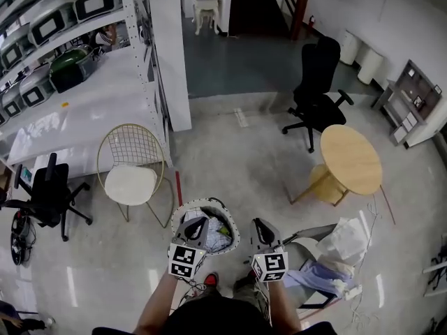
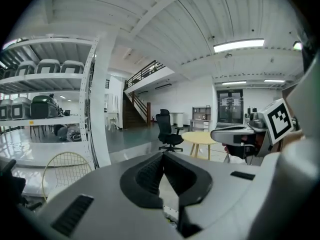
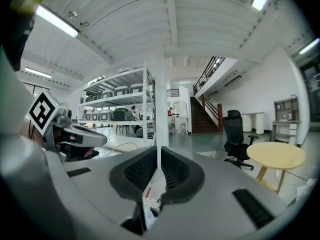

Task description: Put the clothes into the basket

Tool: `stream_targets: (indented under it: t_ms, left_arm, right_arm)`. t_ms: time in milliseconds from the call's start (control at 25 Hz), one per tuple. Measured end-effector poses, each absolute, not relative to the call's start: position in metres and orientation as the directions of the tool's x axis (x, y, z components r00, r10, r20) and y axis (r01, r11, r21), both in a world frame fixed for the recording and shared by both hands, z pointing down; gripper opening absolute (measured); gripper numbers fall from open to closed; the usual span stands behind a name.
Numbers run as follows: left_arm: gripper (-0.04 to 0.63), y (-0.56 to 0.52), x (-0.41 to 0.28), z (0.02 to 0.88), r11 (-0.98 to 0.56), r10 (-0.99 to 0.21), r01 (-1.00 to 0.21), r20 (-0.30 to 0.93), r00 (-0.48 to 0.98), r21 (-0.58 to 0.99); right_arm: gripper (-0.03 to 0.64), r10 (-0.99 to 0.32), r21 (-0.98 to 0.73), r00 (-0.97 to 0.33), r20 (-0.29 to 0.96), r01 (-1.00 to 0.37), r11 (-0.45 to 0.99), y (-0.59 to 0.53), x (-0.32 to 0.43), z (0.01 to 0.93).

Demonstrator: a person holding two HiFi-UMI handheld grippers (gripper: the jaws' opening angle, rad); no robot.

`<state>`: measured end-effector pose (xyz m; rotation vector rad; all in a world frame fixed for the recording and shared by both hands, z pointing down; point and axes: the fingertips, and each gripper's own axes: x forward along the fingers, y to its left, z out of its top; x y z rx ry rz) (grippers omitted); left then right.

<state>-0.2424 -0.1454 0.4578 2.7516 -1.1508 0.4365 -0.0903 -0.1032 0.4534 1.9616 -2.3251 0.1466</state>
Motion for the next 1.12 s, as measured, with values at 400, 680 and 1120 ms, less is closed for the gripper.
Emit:
stream_targets:
  t_ms: [400, 680, 1120]
  left_arm:
    - [0.008, -0.141, -0.224, 0.455, -0.752, -0.626, -0.659, 0.314, 0.714, -0.002]
    - [0.008, -0.136, -0.176, 0.458, -0.825, -0.536, -0.566, 0.33, 0.777, -0.006]
    - [0.008, -0.103, -0.026, 0.471, -0.947, -0.291, -0.32, 0.346, 0.892, 0.027]
  right_arm:
    - [0.037, -0.987, -0.031, -0.071, 0.143, -0.997, 0.068, -0.082, -0.07, 0.458]
    - [0.035, -0.988, -0.041, 0.043, 0.148, -0.998, -0.05, -0.063, -0.032, 0.461]
    - [0.035, -0.923, -0.054, 0.331, 0.197, -0.936, -0.348, 0.007, 0.099, 0.48]
